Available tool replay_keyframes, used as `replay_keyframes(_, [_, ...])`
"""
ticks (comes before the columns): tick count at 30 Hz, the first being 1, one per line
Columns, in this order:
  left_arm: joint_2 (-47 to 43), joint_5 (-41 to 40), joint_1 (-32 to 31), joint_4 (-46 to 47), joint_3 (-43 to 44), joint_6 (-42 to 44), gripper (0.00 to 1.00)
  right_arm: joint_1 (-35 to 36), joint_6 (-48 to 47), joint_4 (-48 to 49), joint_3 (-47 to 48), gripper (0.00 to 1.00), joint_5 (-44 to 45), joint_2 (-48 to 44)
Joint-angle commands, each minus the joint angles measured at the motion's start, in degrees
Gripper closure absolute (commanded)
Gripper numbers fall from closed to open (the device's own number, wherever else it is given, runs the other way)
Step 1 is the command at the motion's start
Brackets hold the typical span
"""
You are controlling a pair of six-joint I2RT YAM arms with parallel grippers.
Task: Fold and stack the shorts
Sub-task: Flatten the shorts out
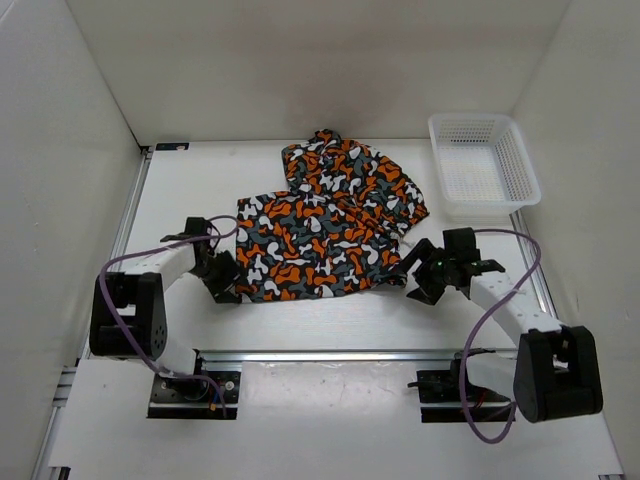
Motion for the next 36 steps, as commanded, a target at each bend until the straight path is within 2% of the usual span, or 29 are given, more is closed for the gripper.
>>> replay_keyframes(1, [2.74, 0.63, -0.51, 2.61, 3.20, 1.06, 0.68, -0.15, -1.58, 3.81, 3.21, 0.18, 0.26, 4.68])
replay_keyframes(2, [3.44, 0.63, -0.51, 2.61, 4.25, 1.07, 0.79, 0.54, -2.10, 3.81, 3.91, 0.21, 0.97, 5.65])
replay_keyframes(3, [4.75, 0.63, -0.51, 2.61, 4.87, 1.76, 0.88, 1.16, -3.15, 2.86, 5.75, 0.33, 3.41, 7.48])
replay_keyframes(6, [6.17, 0.10, -0.51, 2.61, 8.12, 2.47, 0.90, 1.16, -5.44, -0.38, 9.79, 0.64, 8.08, 11.52])
replay_keyframes(7, [6.17, 0.71, 0.01, 2.61, 10.39, 2.47, 0.90, 1.16, -7.71, -1.88, 14.42, 0.87, 9.49, 12.50])
replay_keyframes(9, [6.17, 2.29, 0.81, 1.65, 13.56, 2.47, 0.90, 1.16, -11.49, -7.49, 21.20, 1.00, 14.67, 14.52])
replay_keyframes(10, [5.65, 2.30, 1.42, 0.68, 17.93, 2.47, 0.90, 1.16, -12.90, -9.00, 28.45, 1.00, 15.90, 14.53])
replay_keyframes(15, [2.84, -1.92, 2.83, -8.28, 33.25, 3.09, 0.90, 2.39, -21.17, -18.14, 47.81, 1.00, 23.72, 15.76])
replay_keyframes(18, [-0.50, -2.98, 4.14, -11.62, 37.13, 3.70, 0.90, 6.07, -25.39, -23.59, 50.50, 0.98, 29.87, 14.19])
replay_keyframes(20, [-2.52, -3.50, 4.15, -12.41, 36.61, 3.70, 0.90, 6.61, -25.40, -26.06, 45.78, 0.89, 32.34, 10.60])
replay_keyframes(21, [-4.88, -4.03, 4.15, -12.42, 33.91, 4.23, 0.90, 7.31, -24.70, -26.76, 42.97, 0.63, 33.31, 9.01])
replay_keyframes(22, [-6.29, -4.03, 4.15, -12.42, 31.79, 4.23, 0.90, 7.32, -23.74, -27.29, 35.98, 0.46, 33.32, 7.34])
replay_keyframes(24, [-10.15, -6.83, 4.15, -12.42, 23.74, 4.75, 0.90, 7.32, -19.35, -28.09, 28.56, 0.22, 34.63, 1.63])
replay_keyframes(27, [-11.58, -11.32, 4.85, -10.85, 16.50, 4.76, 0.90, 5.04, -12.86, -27.92, 16.89, 0.22, 33.86, -6.80])
replay_keyframes(30, [-8.96, -11.33, 4.85, -9.52, 11.91, 4.76, 0.90, 2.41, -10.73, -24.07, 11.50, 0.32, 27.01, -12.00])
replay_keyframes(33, [-7.89, -12.20, 4.85, -9.52, 12.52, 4.76, 0.90, 1.69, -8.36, -20.63, 9.81, 0.32, 17.70, -12.01])
replay_keyframes(35, [-7.89, -12.21, 5.55, -9.52, 13.05, 4.76, 0.90, 1.69, -5.90, -16.86, 5.71, 0.27, 10.59, -11.22])
replay_keyframes(36, [-7.89, -12.73, 5.56, -9.52, 13.05, 4.76, 0.90, 1.69, -2.15, -11.79, 3.59, 0.23, 6.90, -11.22])
